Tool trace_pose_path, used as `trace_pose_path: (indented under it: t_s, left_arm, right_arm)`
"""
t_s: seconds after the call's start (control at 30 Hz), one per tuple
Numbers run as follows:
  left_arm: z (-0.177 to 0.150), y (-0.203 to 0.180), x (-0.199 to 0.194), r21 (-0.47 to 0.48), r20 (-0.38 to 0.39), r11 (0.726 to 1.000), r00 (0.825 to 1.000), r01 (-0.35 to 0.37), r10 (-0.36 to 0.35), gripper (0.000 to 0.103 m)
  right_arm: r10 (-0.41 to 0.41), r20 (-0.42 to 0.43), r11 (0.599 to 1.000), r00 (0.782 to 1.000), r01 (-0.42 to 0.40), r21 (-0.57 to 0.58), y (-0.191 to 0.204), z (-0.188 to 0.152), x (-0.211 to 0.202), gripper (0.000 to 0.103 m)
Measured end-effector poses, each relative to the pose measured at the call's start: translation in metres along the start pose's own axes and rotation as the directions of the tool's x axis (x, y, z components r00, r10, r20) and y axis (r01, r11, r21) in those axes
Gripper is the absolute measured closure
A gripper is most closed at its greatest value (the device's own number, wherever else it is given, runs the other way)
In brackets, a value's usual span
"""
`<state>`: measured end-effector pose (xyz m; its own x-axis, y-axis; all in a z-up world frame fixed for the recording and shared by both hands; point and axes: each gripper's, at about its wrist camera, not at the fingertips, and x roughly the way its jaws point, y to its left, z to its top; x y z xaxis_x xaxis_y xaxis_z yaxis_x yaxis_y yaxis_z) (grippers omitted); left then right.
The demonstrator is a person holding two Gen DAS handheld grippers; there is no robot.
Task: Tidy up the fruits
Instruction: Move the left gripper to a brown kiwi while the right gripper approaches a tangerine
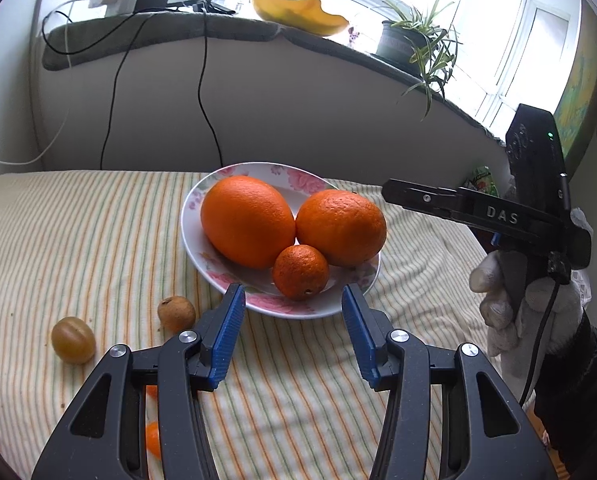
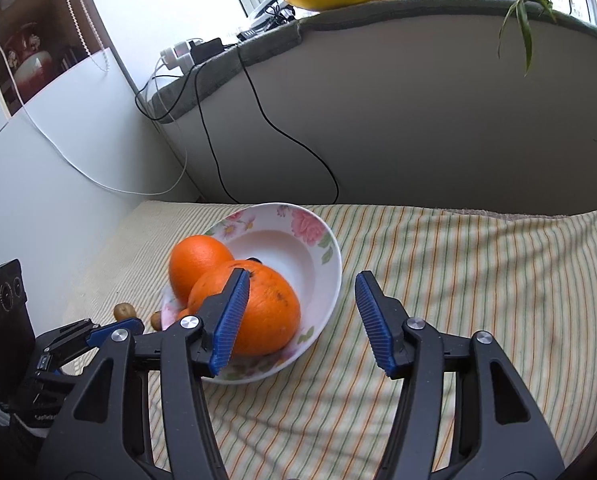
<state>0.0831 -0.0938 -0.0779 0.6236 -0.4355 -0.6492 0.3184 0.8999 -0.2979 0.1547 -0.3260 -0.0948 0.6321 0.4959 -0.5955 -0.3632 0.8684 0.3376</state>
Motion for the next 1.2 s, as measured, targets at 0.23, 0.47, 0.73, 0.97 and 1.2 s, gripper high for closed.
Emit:
trace_pose_path:
  t_s: [0.23,0.47,0.73,0.97,1.2]
  left_arm:
    - [-0.005,0.007,-0.016,-0.008,0.019,1.000,1.000,-0.013,0.013,0.054]
    - [-0.016,0.029,-0.040,-0.034,0.039,0.998,0.997,-0.062,0.063,0.054]
    - [-0.040,0.062,-0.070,-0.085,0.033,0.987,0.990,-0.133,0.137,0.054]
    - [-0.068,0.078,-0.087,-0.122,-0.006,0.979,0.986,-0.164,0.164,0.054]
    - [-0.081,0.078,-0.078,-0.118,-0.043,0.979,0.985,-0.169,0.165,0.054]
  right_arm:
    - [0.013,0.032,0.999,0.999,-0.012,-0.037,0.020,-0.007,-0.016,0.045]
    - [0.053,0.035,0.995,0.998,-0.050,-0.090,0.050,-0.019,-0.026,0.045]
    - [0.162,-0.045,0.976,0.986,-0.167,-0.138,0.091,-0.043,-0.018,0.045]
    - [0.186,-0.143,0.958,0.972,-0.212,-0.195,0.123,-0.071,0.009,0.046]
    - [0.194,-0.226,0.952,0.955,-0.239,-0.192,0.145,-0.083,0.037,0.046]
